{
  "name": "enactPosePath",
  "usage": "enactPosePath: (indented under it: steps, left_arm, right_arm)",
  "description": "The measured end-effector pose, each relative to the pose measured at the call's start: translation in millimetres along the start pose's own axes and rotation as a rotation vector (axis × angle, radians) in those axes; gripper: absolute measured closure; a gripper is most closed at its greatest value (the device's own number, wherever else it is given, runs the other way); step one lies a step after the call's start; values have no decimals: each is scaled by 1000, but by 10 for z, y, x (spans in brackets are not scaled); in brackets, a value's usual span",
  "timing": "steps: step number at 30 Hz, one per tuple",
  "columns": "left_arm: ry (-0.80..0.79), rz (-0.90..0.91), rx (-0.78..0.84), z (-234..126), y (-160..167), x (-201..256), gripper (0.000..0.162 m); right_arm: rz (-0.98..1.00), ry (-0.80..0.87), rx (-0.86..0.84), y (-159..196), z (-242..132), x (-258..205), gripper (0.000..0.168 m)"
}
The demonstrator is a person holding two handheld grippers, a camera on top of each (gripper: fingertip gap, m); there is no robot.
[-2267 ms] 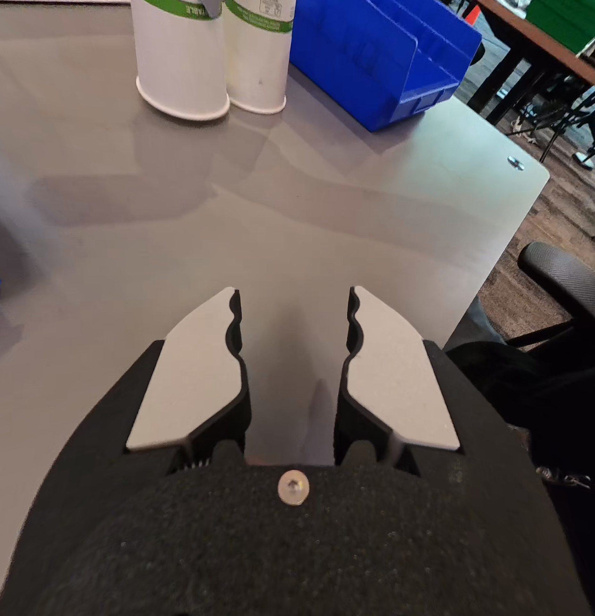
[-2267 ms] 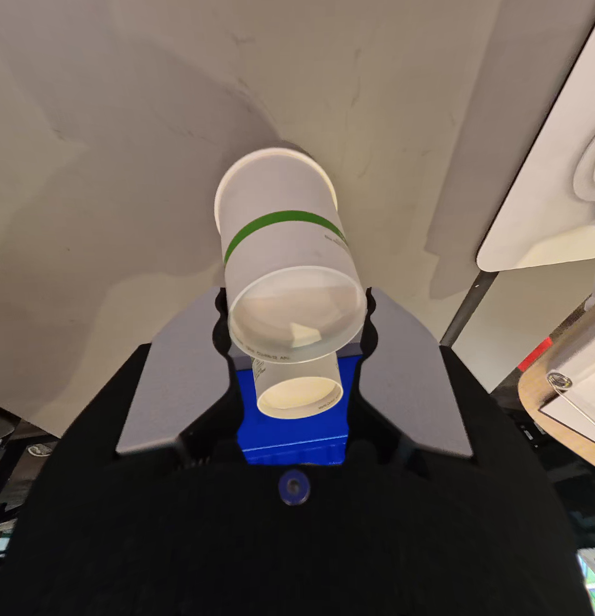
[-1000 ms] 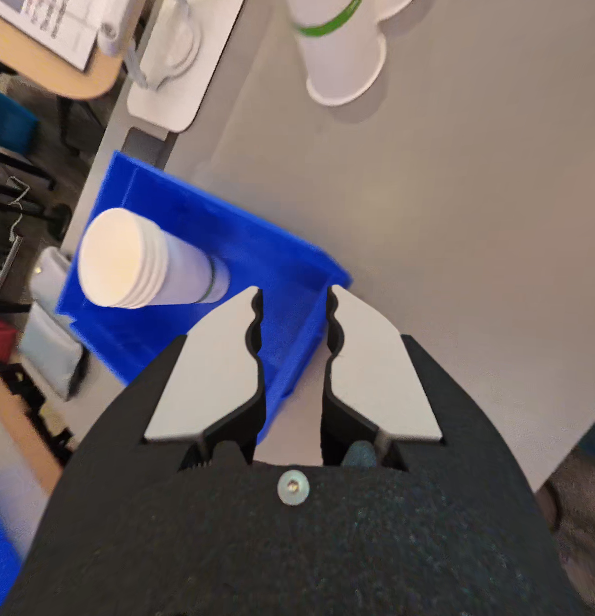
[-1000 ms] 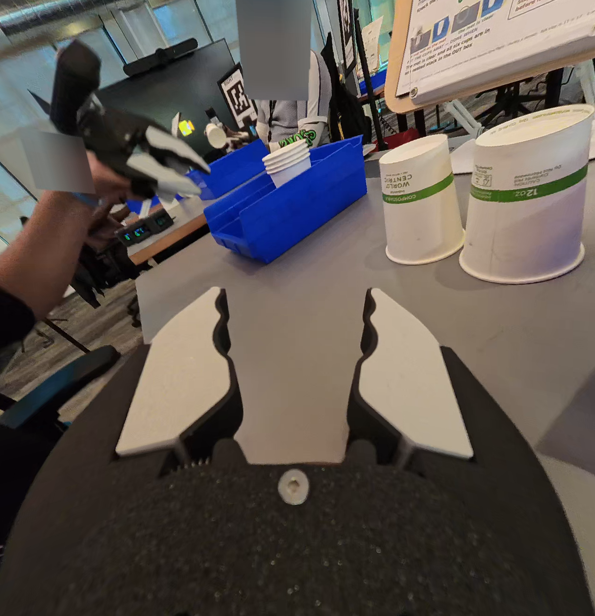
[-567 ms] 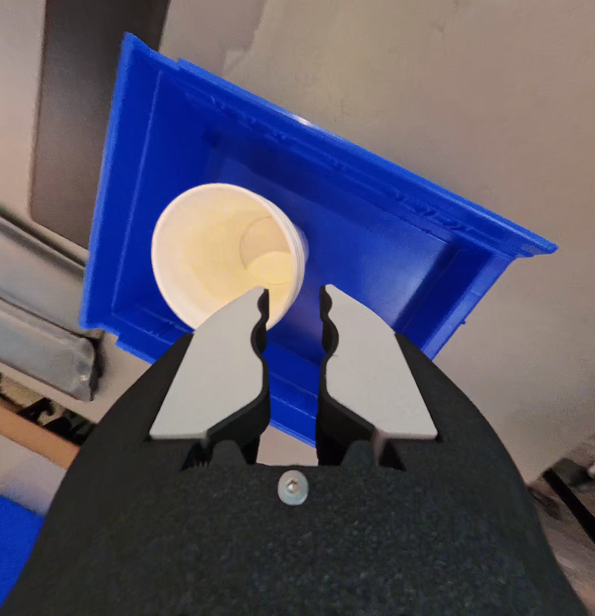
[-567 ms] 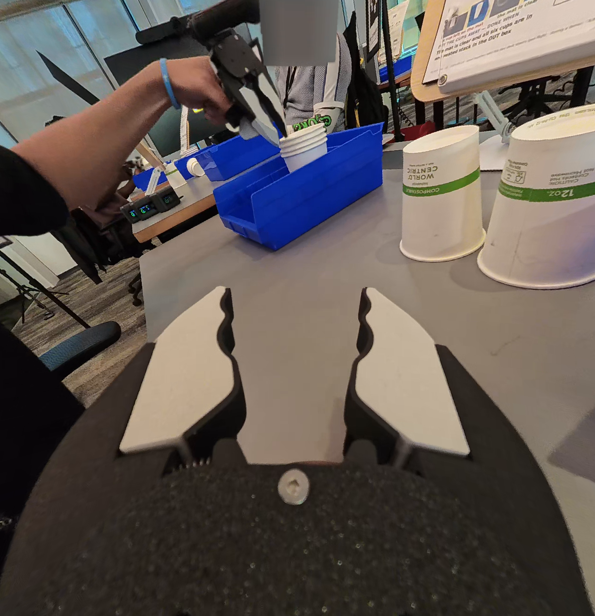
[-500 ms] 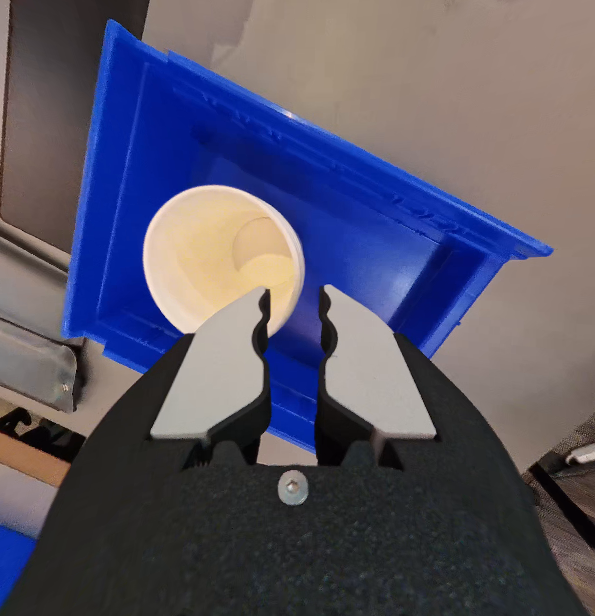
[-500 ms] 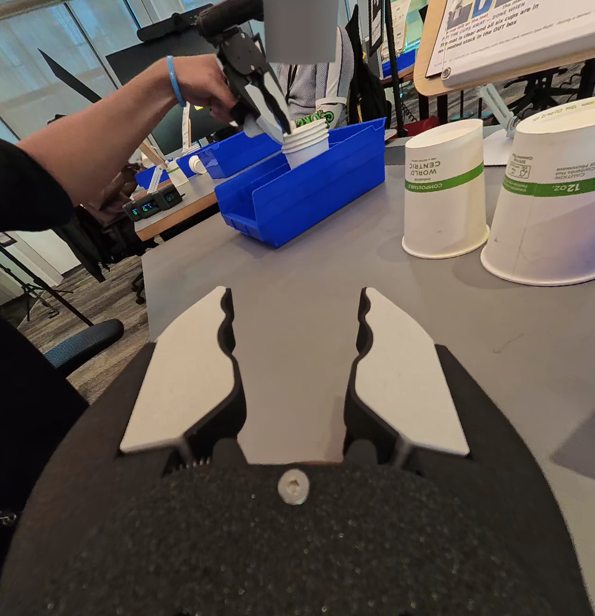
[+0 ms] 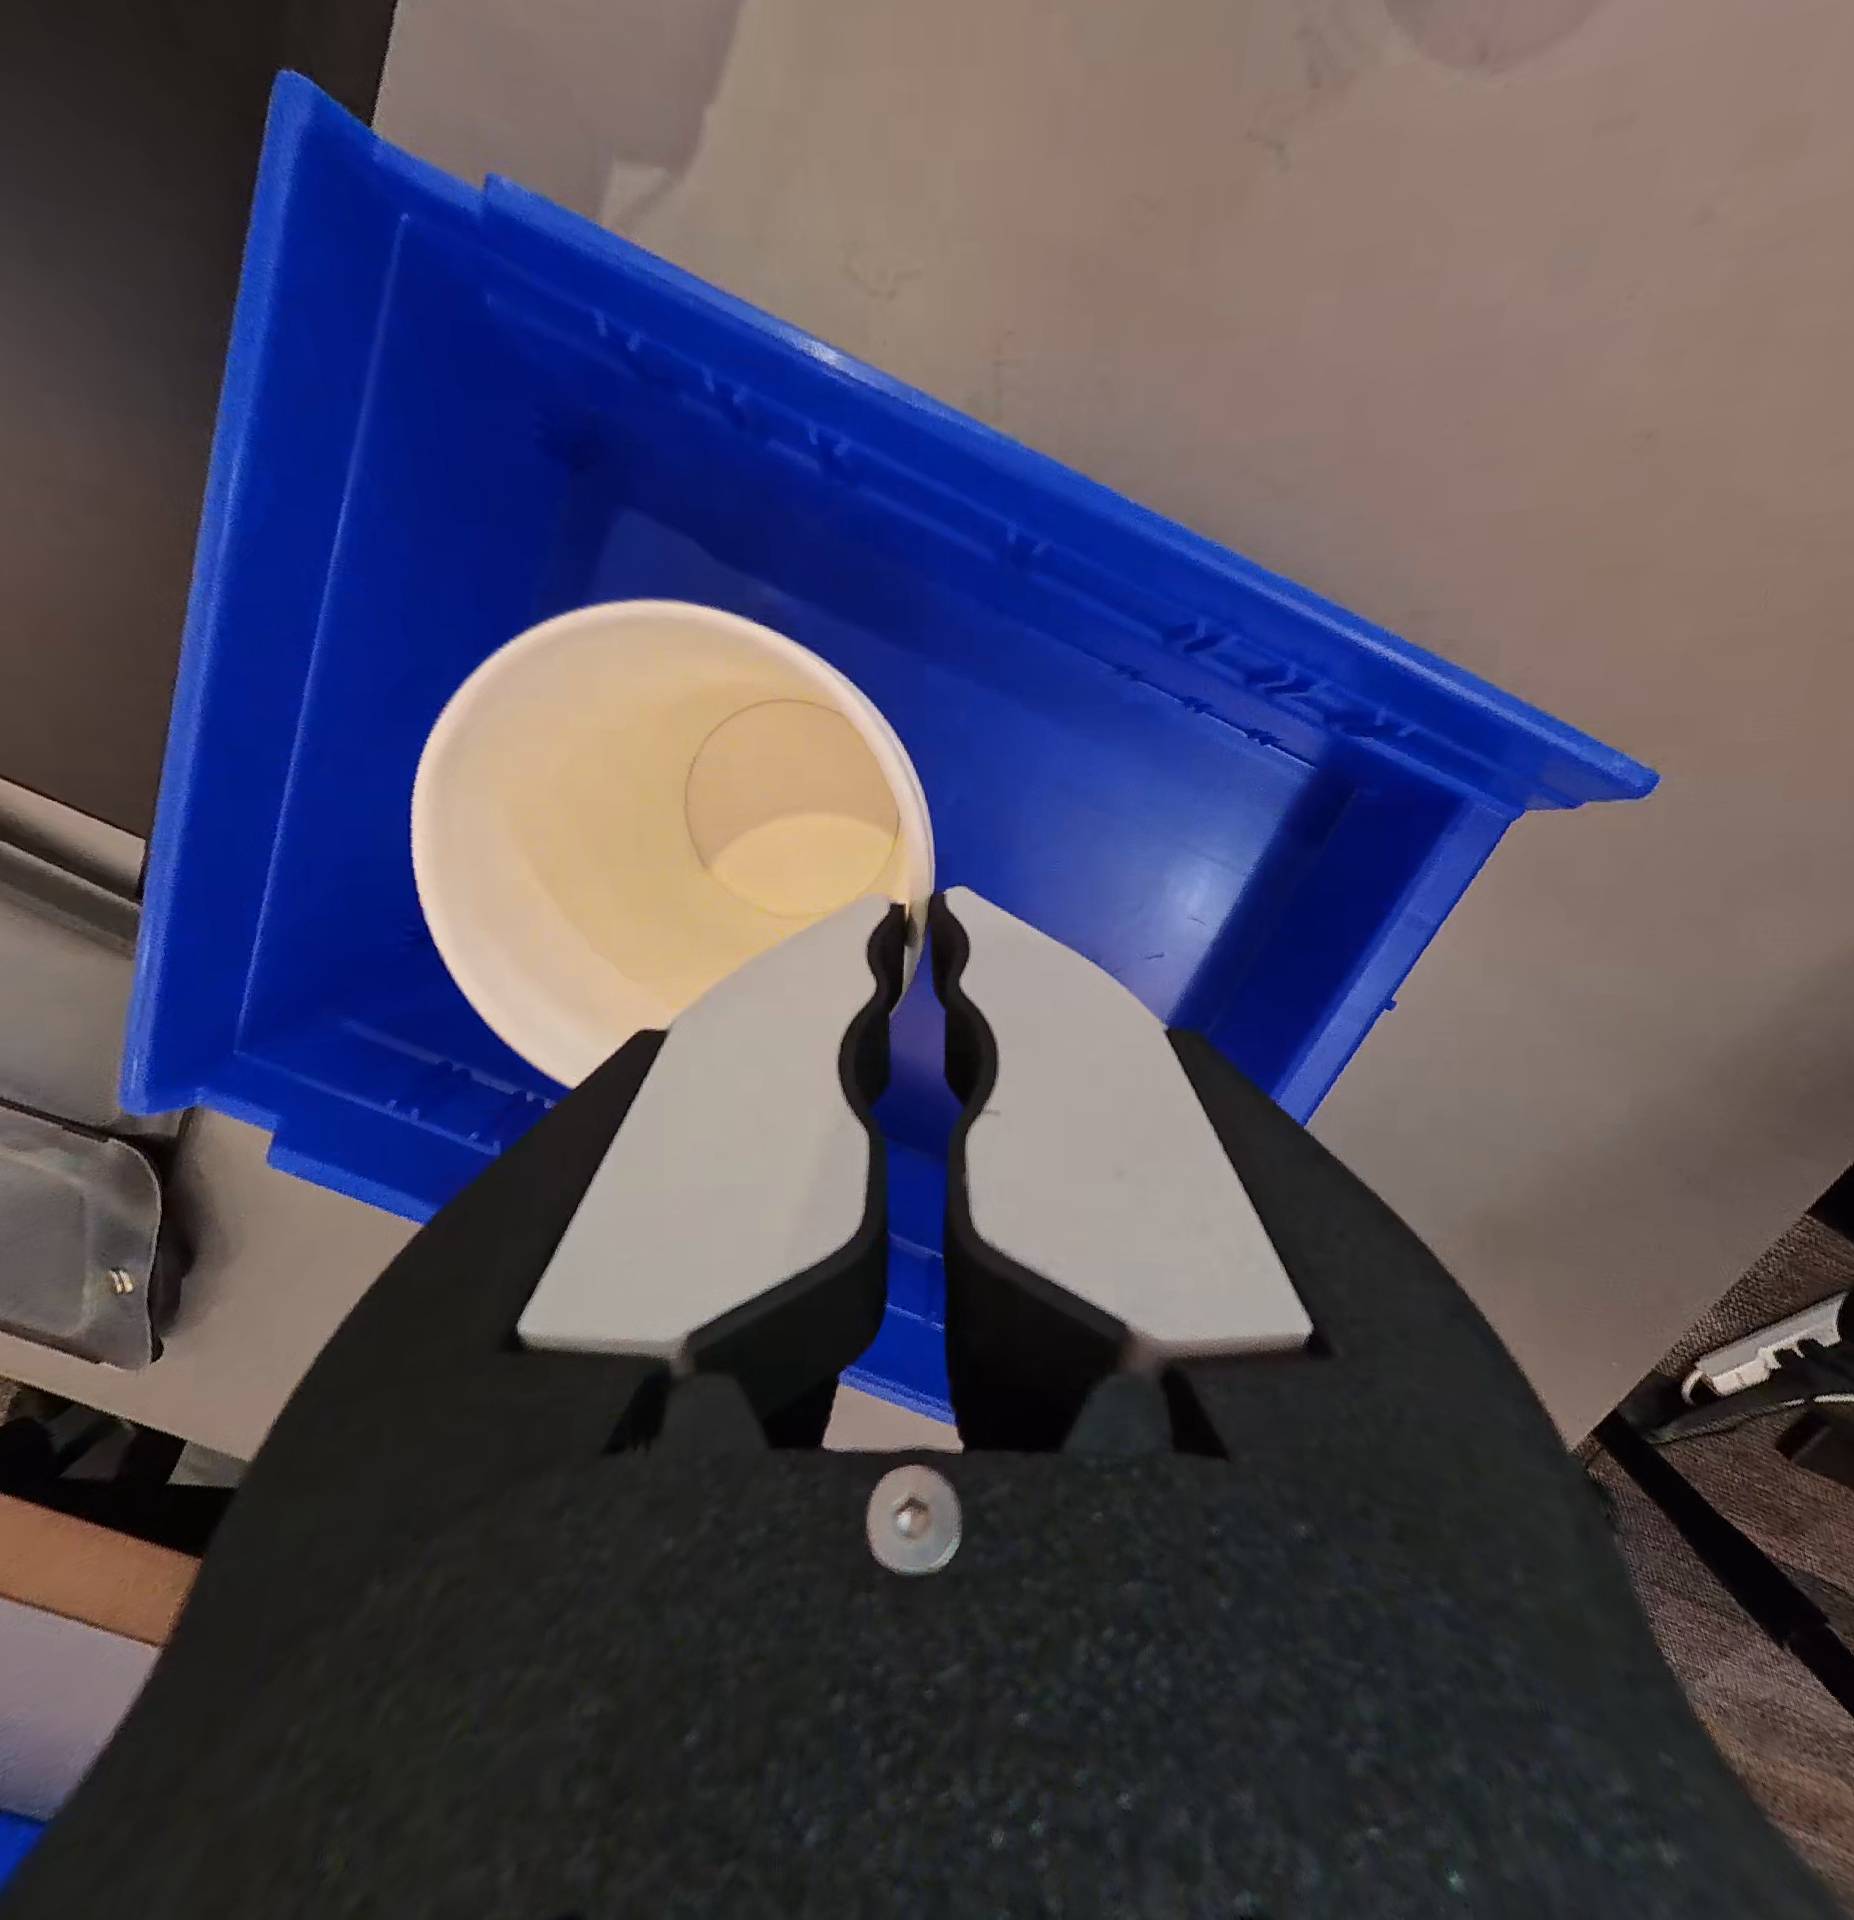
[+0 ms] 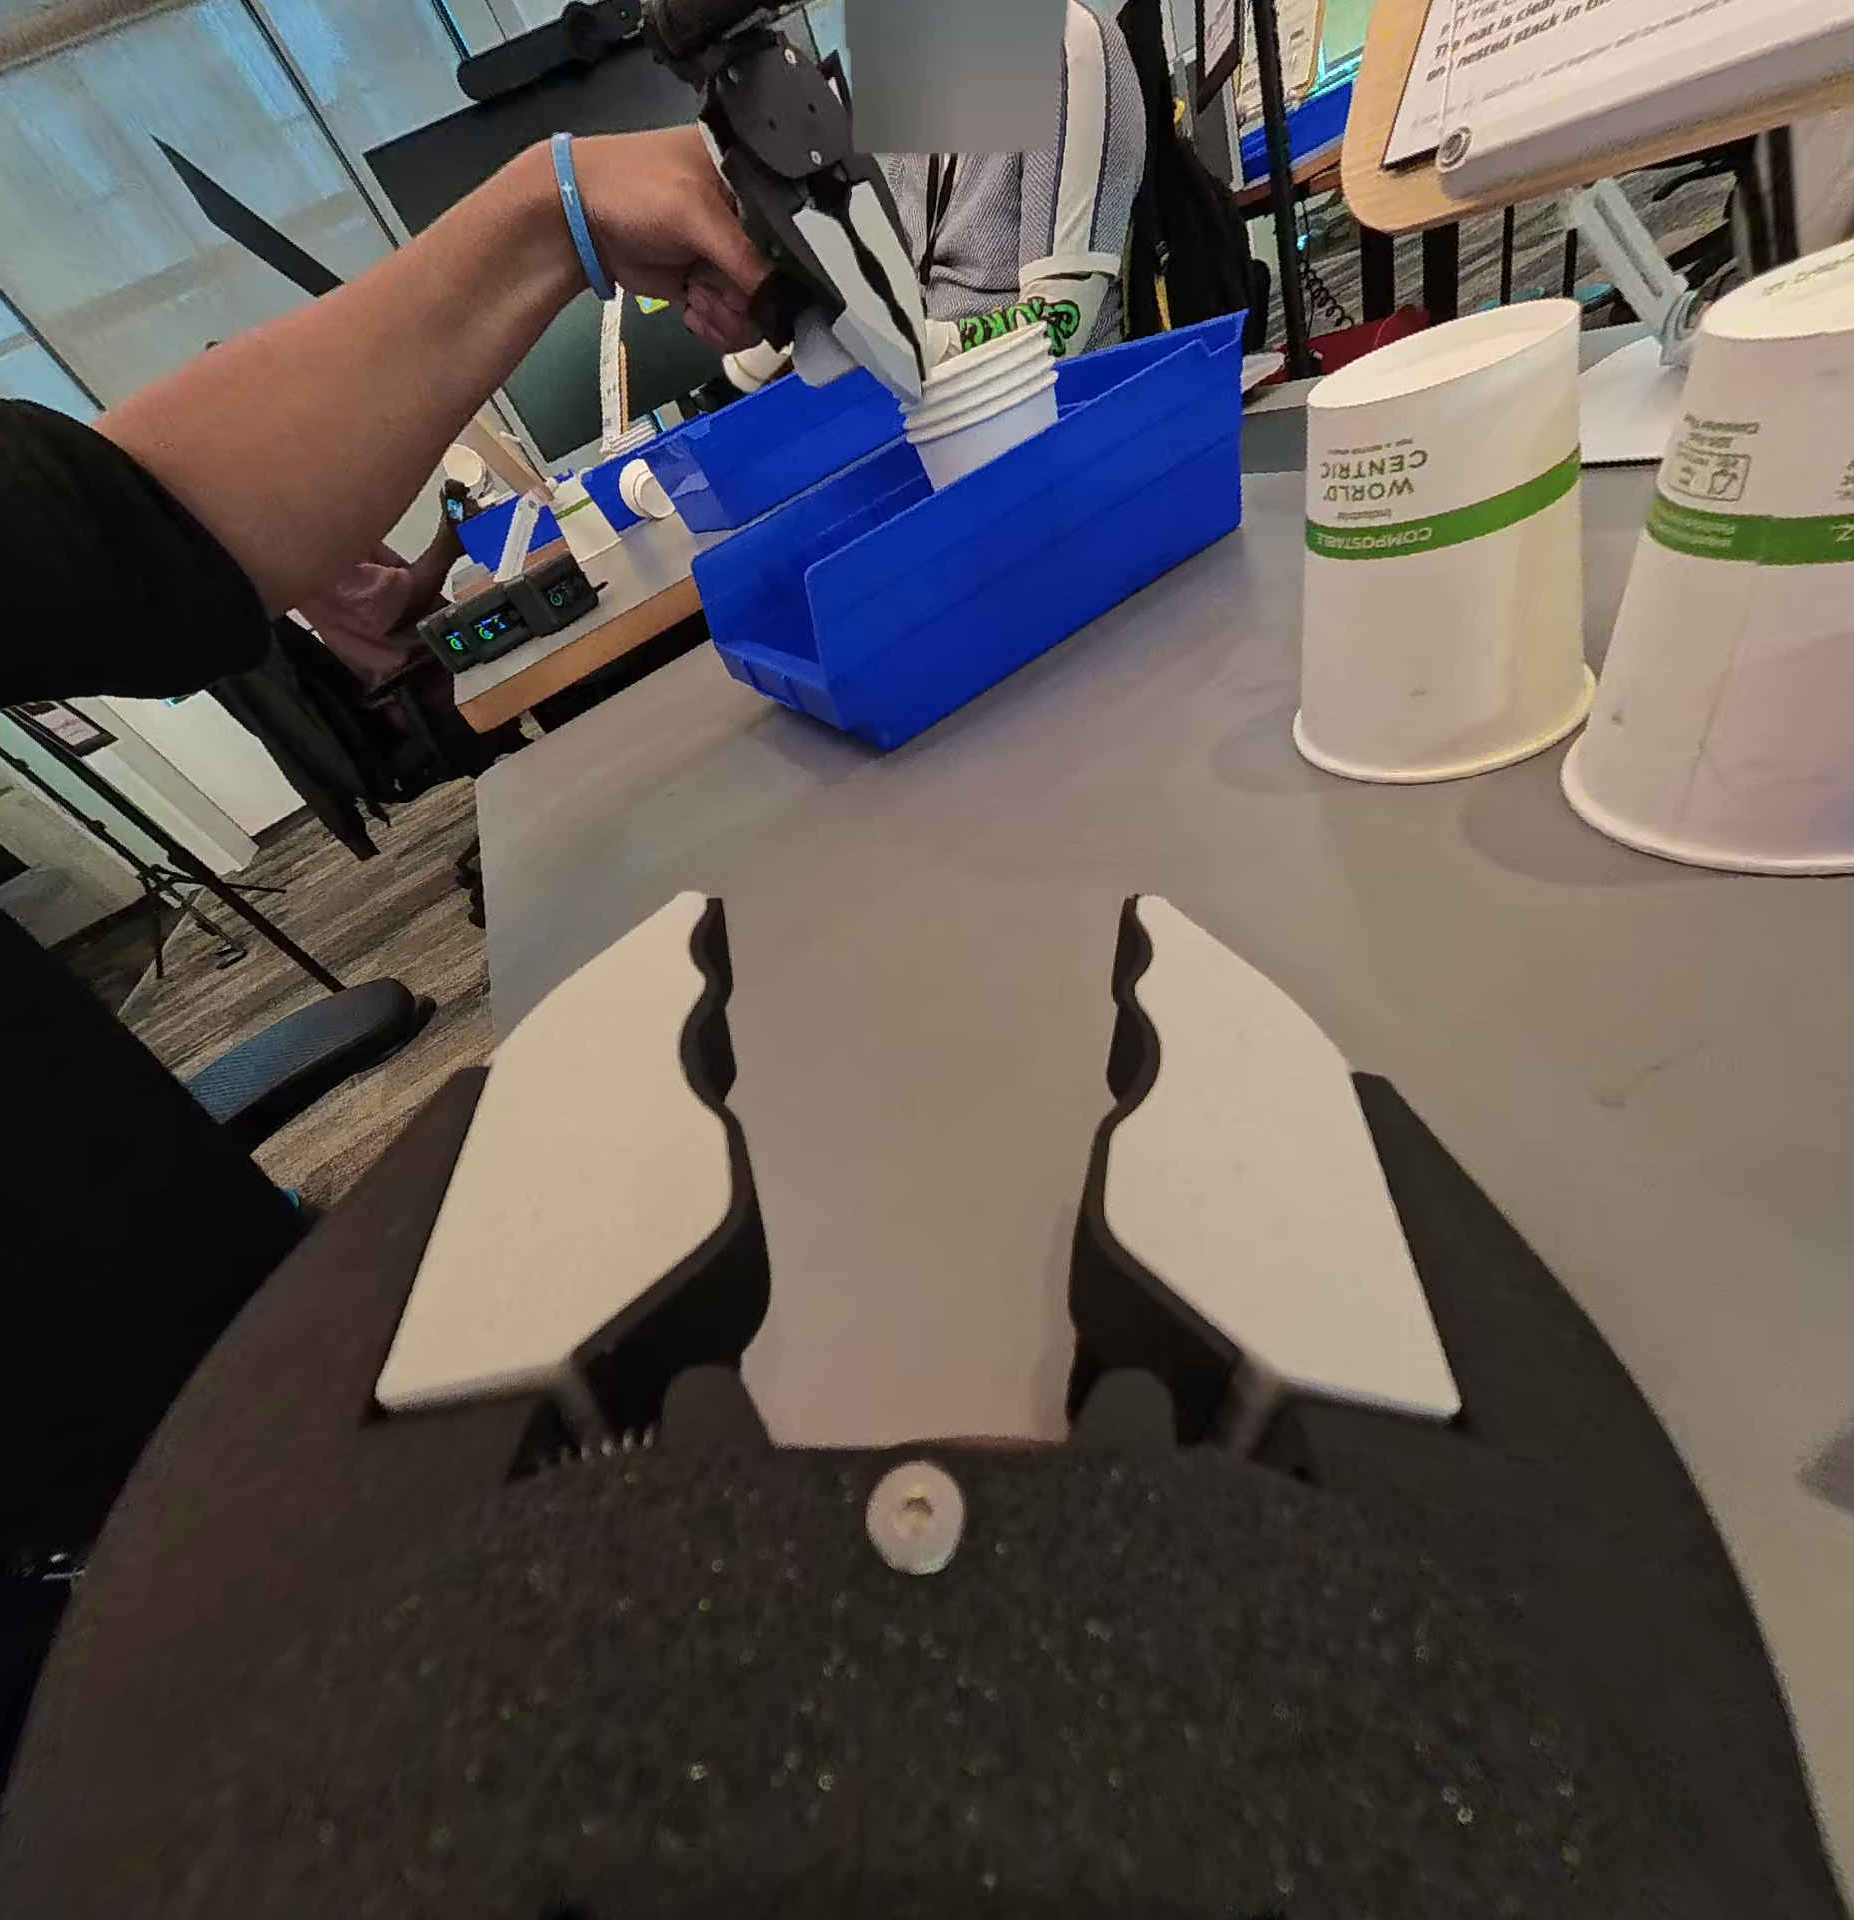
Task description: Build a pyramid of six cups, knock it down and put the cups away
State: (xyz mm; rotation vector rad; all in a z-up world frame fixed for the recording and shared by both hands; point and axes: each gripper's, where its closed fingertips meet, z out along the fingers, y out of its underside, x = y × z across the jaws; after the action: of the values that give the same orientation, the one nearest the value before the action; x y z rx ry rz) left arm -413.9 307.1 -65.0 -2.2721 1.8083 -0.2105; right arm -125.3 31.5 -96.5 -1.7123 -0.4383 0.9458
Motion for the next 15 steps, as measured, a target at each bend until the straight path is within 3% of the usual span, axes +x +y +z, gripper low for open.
enactPosePath:
  steps: [15]
  left_arm:
    - [-51, 24, 31, -343, -160, 35, 159]
  right_arm:
    - [16, -10, -1, -2, 6, -8, 99]
